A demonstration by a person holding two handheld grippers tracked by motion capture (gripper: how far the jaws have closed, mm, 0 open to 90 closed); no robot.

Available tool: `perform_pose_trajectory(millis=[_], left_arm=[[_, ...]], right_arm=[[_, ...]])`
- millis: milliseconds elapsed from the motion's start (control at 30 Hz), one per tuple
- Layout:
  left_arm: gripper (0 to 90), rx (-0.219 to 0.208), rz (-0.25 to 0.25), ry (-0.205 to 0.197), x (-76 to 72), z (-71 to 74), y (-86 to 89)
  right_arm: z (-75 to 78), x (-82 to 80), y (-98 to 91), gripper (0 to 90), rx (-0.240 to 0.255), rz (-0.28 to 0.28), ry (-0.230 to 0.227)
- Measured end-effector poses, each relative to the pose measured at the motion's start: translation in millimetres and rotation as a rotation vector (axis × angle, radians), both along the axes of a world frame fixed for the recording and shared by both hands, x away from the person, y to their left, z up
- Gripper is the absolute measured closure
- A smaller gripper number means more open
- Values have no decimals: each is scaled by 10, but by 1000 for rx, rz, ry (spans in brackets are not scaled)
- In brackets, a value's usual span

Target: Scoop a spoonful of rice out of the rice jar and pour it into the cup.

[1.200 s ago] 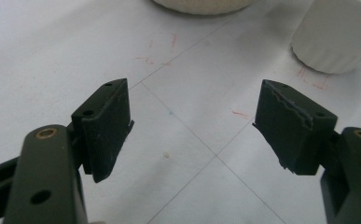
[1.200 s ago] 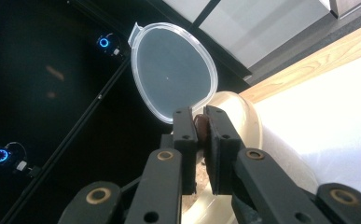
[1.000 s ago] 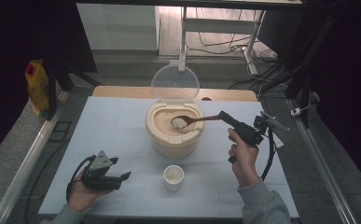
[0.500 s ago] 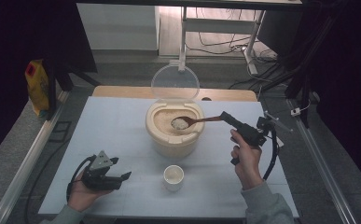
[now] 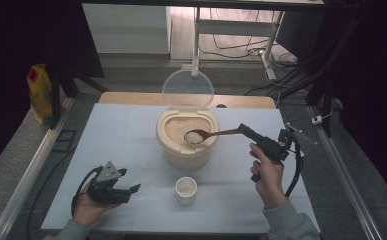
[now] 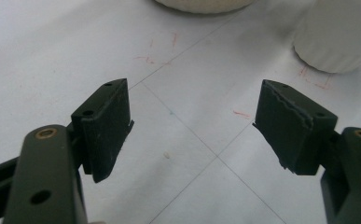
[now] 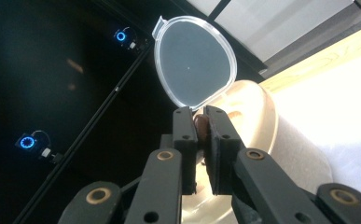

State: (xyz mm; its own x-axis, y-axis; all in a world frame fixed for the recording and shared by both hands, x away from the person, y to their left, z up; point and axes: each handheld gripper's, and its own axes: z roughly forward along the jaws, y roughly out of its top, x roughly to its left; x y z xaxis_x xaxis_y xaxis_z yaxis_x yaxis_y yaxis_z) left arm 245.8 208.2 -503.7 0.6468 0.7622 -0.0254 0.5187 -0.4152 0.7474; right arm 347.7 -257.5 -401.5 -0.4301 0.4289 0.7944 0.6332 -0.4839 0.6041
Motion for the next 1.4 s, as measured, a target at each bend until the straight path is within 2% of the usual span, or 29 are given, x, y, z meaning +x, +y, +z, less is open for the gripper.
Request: perform_pose_trajectory(millis=[333, 633, 1067, 1267, 1400], left_arm=[[262, 1, 1, 3, 4, -5, 5], [261, 2, 4, 4, 8, -8, 6], [261, 3, 3, 6, 7, -12, 4], [259, 4, 3, 9, 7, -16, 4], [258, 2, 4, 9, 6, -16, 6]], right_arm=[[-29, -164, -62, 835, 10, 40, 12], [-109, -320, -92, 835, -2, 84, 33], [-296, -395, -84, 834, -47, 133, 75], [-341, -401, -62, 834, -105, 146, 78], [-352, -402, -45, 834, -122, 152, 79]])
